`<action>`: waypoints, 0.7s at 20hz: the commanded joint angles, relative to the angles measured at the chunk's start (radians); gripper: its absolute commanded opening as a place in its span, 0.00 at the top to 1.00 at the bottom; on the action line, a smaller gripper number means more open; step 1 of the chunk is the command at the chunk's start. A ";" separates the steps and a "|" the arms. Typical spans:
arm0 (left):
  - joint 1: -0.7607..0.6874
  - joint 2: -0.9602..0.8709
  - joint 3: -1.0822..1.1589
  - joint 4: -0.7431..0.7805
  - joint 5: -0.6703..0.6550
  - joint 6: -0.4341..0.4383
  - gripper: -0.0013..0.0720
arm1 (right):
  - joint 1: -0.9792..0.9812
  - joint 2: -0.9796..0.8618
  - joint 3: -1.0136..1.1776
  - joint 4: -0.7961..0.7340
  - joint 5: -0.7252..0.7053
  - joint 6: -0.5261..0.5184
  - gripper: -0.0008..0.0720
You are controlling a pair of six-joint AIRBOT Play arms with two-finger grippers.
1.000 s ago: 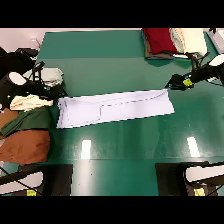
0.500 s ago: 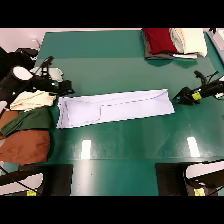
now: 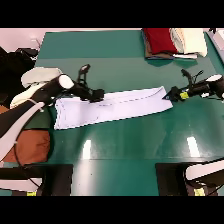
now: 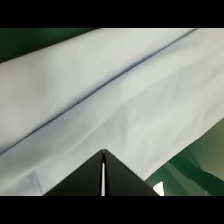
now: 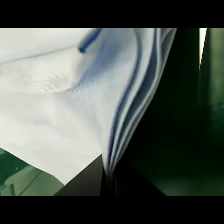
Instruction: Fold the shirts.
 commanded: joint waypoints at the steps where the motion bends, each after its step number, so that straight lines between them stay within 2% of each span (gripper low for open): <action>1: -0.071 -0.131 0.101 0.000 0.023 -0.018 0.95 | 0.013 0.140 0.001 0.129 0.018 -0.018 0.97; 2: -0.080 -0.170 0.137 0.000 0.020 -0.018 0.95 | 0.023 0.187 0.017 0.167 0.034 -0.011 0.97; 7: -0.109 -0.274 0.243 0.000 0.013 -0.018 0.95 | 0.153 0.302 0.204 0.167 0.094 0.091 0.97; 10: -0.109 -0.289 0.248 -0.004 0.017 -0.020 0.95 | 0.246 0.311 0.317 0.167 0.097 0.155 0.97; 14: -0.109 -0.290 0.248 -0.002 0.019 -0.022 0.95 | 0.375 0.311 0.402 0.167 0.074 0.189 0.97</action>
